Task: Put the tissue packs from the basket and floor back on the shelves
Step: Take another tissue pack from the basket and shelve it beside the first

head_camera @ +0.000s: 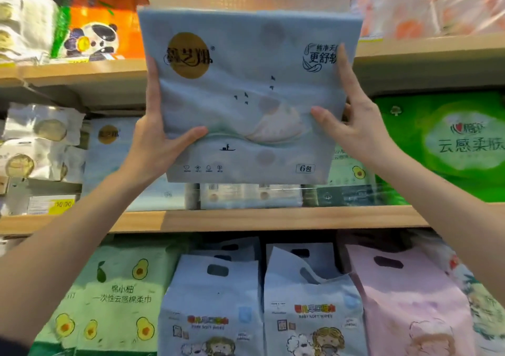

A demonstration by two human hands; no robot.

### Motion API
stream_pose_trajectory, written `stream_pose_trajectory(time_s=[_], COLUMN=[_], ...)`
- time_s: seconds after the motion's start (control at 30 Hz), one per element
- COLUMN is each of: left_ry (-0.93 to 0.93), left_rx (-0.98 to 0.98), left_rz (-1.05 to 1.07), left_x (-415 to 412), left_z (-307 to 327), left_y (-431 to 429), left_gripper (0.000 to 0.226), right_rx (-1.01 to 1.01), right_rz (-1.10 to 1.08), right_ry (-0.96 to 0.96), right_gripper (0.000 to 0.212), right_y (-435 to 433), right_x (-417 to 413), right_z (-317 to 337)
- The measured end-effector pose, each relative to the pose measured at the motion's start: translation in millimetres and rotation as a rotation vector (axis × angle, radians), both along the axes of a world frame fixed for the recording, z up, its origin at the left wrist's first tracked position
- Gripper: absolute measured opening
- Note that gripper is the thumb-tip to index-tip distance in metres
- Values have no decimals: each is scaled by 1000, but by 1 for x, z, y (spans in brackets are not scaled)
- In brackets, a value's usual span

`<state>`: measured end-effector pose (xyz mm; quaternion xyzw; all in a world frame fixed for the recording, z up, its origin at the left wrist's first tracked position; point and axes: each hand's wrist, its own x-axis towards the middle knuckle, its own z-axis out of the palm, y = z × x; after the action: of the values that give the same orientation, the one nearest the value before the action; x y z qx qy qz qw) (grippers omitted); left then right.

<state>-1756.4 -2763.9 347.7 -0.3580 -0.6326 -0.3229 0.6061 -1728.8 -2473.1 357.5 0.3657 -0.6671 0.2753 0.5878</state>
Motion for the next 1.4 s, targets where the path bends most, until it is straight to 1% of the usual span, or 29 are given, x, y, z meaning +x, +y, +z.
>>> stream_pose_trajectory(time_s=[0.13, 0.3, 0.37, 0.47, 0.57, 0.67, 0.73, 0.87, 1.0, 1.1, 1.17, 1.27, 1.33, 1.4], left_ry=[-56, -65, -76, -101, -167, -280, -307, -400, -530, -603, -632, -659, -685, -715], left_rx=[-6, -2, -12, -24, -61, -63, -73, -134, -236, -297, -312, -332, -341, -344], left_rz=[-50, -69, -75, -95, -33, 35, 47, 102, 109, 73, 81, 150, 201, 262], left_x=[-39, -62, -69, -78, -91, -100, -102, -107, -109, -116, -119, -121, -122, -122], left_z=[-6, 0, 1, -5, -19, -28, -26, -17, -14, -10, -8, -6, -4, -2], left_y=[-9, -13, -15, -16, -20, -24, -25, -27, -31, -34, -36, -34, -31, -29], left_gripper=[109, 108, 109, 111, 109, 107, 106, 110, 130, 137, 138, 138, 137, 138], right_rx=[-33, -71, -72, -79, -79, -66, -69, -10, 70, 117, 148, 187, 235, 252], right_rz=[15, -2, -15, -25, -36, -61, -91, -161, -252, -295, -313, -386, -483, -524], right_ry=[-56, -98, -107, -112, -173, -236, -245, -335, -408, -478, -507, -559, -602, -632], right_gripper=[78, 79, 83, 94, 103, 103, 103, 108, 115, 120, 120, 121, 118, 113], right_y=[-7, -15, -18, -21, -20, -20, -20, -14, -11, -9, -7, -8, -9, -10], right_x=[-24, -39, -44, -52, -64, -79, -85, -93, -100, -105, -108, -111, -110, -110], right_z=[3, 9, 4, -6, -18, -27, -26, -17, -14, -15, -17, -14, -12, -10])
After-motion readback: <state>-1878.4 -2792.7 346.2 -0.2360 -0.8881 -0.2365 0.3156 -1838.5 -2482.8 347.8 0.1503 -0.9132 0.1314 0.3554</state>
